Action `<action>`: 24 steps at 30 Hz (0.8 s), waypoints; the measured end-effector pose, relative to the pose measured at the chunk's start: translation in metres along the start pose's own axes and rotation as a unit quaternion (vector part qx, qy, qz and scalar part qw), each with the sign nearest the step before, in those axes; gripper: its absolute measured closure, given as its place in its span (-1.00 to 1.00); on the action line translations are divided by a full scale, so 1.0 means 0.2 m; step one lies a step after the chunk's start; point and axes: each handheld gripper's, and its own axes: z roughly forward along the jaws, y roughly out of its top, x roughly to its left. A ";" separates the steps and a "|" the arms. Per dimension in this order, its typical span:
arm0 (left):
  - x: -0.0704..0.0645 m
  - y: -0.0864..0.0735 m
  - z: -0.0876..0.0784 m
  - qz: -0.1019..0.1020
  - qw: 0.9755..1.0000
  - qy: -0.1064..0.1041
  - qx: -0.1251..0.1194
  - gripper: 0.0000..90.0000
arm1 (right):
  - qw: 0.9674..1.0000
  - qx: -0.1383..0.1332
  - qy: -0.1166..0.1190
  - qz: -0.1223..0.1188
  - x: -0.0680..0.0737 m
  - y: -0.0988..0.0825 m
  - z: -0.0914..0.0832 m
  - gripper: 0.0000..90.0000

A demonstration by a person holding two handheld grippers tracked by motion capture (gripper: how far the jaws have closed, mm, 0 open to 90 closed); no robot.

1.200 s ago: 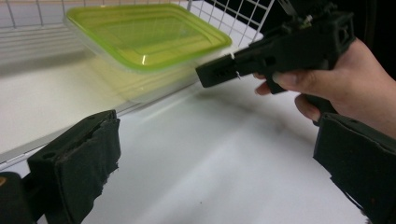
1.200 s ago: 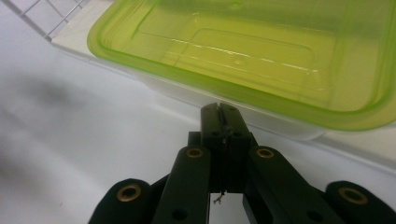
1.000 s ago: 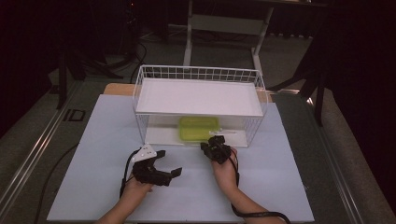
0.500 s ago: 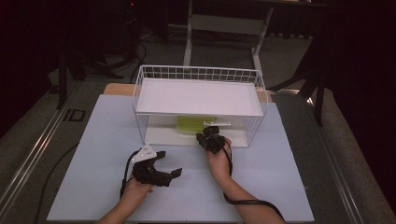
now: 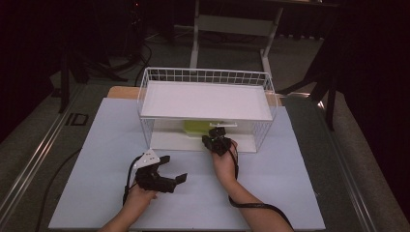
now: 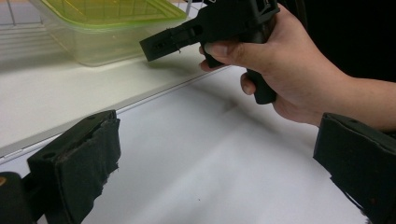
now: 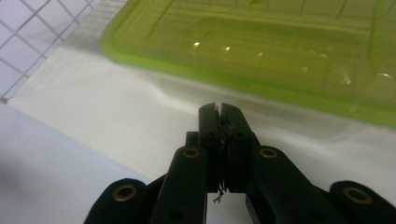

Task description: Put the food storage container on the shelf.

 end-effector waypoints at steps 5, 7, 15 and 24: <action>-0.01 0.01 0.00 0.016 1.000 0.001 0.001 -0.97 | 0.999 -0.007 0.018 -0.028 0.05 -0.04 -0.06 0.85; -0.01 0.01 0.00 0.017 1.000 -0.002 -0.001 -0.97 | 0.999 -0.015 0.023 -0.034 0.07 -0.06 -0.10 0.79; -0.04 0.05 -0.02 0.036 0.999 -0.003 -0.010 -0.97 | 0.997 -0.041 0.040 -0.057 0.07 -0.12 -0.26 0.20; -0.06 0.07 -0.02 0.055 0.998 -0.006 0.003 -0.97 | 0.994 -0.061 0.067 -0.064 0.05 -0.14 -0.40 -0.17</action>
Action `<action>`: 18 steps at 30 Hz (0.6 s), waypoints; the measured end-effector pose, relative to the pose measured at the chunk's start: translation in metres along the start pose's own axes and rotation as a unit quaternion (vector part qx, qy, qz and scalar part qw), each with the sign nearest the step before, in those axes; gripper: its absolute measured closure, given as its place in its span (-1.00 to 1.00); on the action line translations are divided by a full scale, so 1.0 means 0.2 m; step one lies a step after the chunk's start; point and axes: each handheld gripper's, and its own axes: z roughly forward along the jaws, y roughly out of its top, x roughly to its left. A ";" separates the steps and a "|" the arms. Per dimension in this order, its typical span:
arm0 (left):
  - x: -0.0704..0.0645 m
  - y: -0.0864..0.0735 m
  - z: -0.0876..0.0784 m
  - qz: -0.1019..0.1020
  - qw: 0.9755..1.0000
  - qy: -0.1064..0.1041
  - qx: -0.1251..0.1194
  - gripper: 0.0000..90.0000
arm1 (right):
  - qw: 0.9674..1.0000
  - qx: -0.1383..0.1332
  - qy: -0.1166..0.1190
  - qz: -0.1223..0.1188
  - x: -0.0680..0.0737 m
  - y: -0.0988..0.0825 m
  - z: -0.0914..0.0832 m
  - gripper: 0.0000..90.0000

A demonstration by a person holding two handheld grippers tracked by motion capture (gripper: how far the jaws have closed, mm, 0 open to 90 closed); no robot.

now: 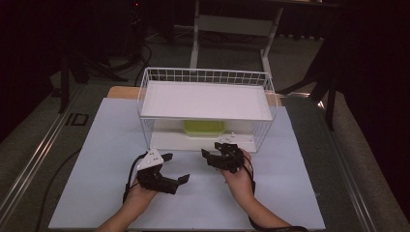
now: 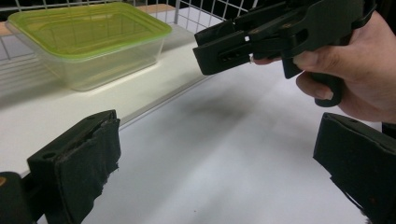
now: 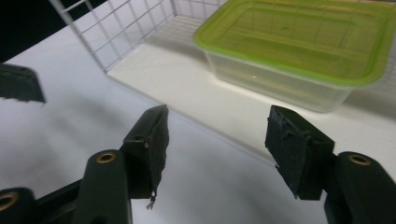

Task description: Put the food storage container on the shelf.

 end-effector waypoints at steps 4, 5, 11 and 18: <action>-0.01 0.01 -0.03 0.003 1.000 -0.010 -0.011 -0.97 | 0.999 -0.003 0.034 0.000 -0.01 -0.01 -0.03 -0.52; -0.02 0.01 -0.03 0.005 1.000 -0.009 -0.011 -0.97 | 0.999 -0.005 0.039 -0.004 -0.01 -0.02 -0.04 -0.55; -0.01 0.02 -0.06 -0.009 1.000 -0.017 -0.024 -0.97 | 0.998 -0.002 0.052 -0.032 -0.02 -0.06 -0.08 -0.66; -0.02 0.01 -0.07 -0.005 1.000 -0.019 -0.024 -0.97 | 0.998 -0.003 0.052 -0.036 -0.02 -0.10 -0.15 -0.67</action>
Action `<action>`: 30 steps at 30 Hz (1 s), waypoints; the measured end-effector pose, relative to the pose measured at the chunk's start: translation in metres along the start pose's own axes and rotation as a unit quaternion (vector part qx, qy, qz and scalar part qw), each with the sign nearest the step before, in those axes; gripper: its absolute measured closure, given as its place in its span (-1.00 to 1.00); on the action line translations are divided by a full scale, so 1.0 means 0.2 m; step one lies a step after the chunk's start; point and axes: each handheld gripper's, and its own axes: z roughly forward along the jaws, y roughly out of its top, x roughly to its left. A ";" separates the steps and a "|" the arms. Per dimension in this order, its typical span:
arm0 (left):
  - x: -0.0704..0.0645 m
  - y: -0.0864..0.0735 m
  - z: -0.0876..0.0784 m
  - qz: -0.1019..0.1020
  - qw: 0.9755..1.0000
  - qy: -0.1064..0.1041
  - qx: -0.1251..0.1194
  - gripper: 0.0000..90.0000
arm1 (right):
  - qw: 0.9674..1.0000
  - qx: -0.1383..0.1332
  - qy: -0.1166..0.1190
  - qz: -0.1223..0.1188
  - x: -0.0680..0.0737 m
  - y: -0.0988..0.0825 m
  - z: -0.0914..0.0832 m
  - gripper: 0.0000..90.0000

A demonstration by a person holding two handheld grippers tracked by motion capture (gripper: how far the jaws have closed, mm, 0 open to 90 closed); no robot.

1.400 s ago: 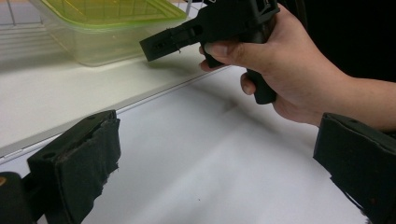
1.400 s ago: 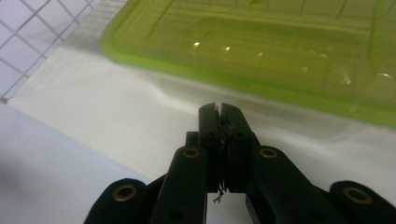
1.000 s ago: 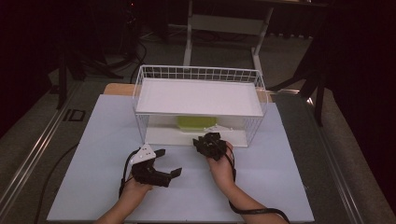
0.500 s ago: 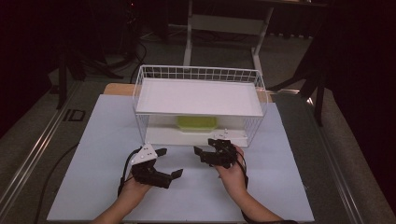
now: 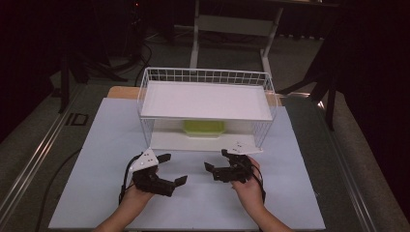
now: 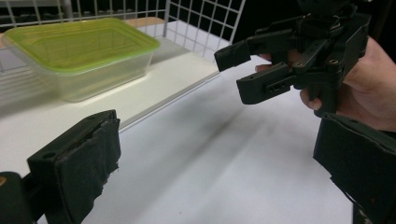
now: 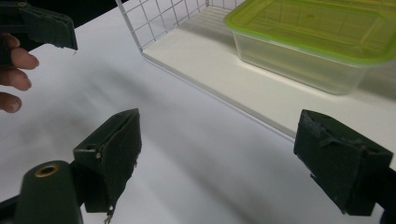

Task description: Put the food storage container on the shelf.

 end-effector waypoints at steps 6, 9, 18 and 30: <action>-0.02 -0.01 -0.02 0.010 1.000 -0.004 0.007 -0.97 | 1.000 -0.013 0.003 0.007 -0.01 -0.03 -0.09 -0.66; -0.02 -0.01 -0.04 0.014 1.000 -0.005 0.006 -0.97 | 1.000 -0.014 0.000 -0.002 0.00 -0.03 -0.13 -0.65; -0.02 -0.03 -0.13 0.018 1.000 -0.008 0.004 -0.97 | 1.000 -0.019 -0.006 -0.016 0.02 -0.05 -0.24 -0.65; -0.01 -0.09 -0.24 0.011 1.000 -0.001 0.008 -0.97 | 1.000 -0.021 -0.002 -0.003 0.00 -0.14 -0.38 -0.65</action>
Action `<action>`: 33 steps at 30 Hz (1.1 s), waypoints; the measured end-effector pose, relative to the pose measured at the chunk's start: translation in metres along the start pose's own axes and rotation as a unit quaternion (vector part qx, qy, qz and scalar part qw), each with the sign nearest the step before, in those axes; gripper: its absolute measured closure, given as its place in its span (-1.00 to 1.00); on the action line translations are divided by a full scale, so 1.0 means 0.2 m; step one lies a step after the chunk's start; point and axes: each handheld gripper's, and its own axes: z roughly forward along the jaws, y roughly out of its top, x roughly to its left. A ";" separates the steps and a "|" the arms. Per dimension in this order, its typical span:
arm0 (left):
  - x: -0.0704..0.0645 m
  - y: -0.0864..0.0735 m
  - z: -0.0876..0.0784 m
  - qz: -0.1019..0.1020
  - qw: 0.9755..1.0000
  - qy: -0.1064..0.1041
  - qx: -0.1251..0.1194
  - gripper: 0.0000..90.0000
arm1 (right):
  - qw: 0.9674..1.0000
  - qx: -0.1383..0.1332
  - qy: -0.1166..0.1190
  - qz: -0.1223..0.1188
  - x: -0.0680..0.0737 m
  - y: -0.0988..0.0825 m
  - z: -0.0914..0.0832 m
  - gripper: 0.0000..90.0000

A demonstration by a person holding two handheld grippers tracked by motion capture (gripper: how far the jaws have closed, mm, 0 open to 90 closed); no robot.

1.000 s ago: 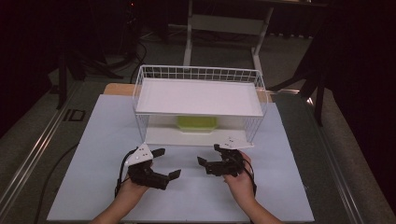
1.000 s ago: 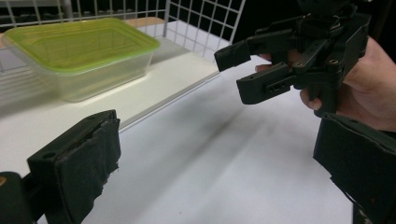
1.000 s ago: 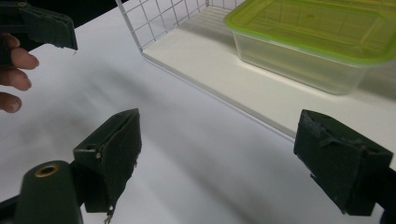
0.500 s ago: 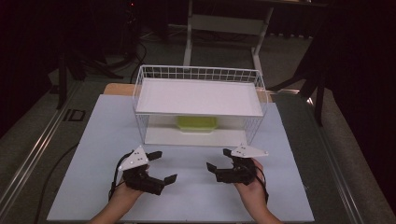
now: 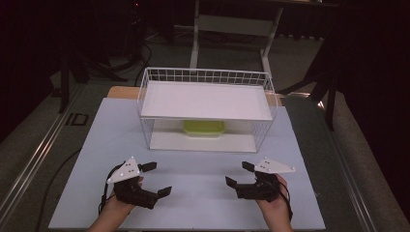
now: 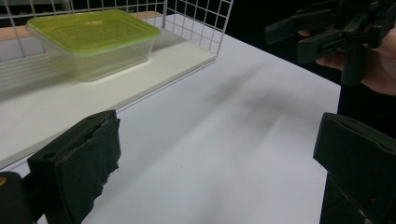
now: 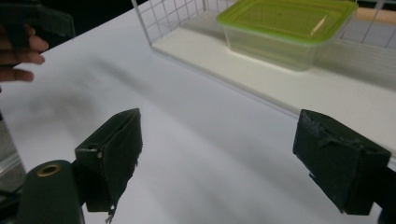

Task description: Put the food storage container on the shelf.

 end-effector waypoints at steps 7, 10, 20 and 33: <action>0.00 -0.06 -0.03 -0.006 1.000 0.005 0.003 -0.97 | 1.000 -0.009 0.007 -0.004 -0.01 -0.05 -0.08 -0.63; 0.00 -0.08 -0.04 -0.010 1.000 0.008 0.005 -0.97 | 1.000 -0.007 0.008 -0.018 -0.02 -0.07 -0.11 -0.62; 0.03 -0.12 -0.06 -0.020 1.000 0.020 -0.001 -0.97 | 0.999 0.008 0.005 -0.034 -0.07 -0.15 -0.15 -0.68; 0.02 -0.18 -0.04 0.016 0.999 0.014 0.028 -0.97 | 0.999 0.001 0.003 -0.039 -0.15 -0.22 -0.15 -0.68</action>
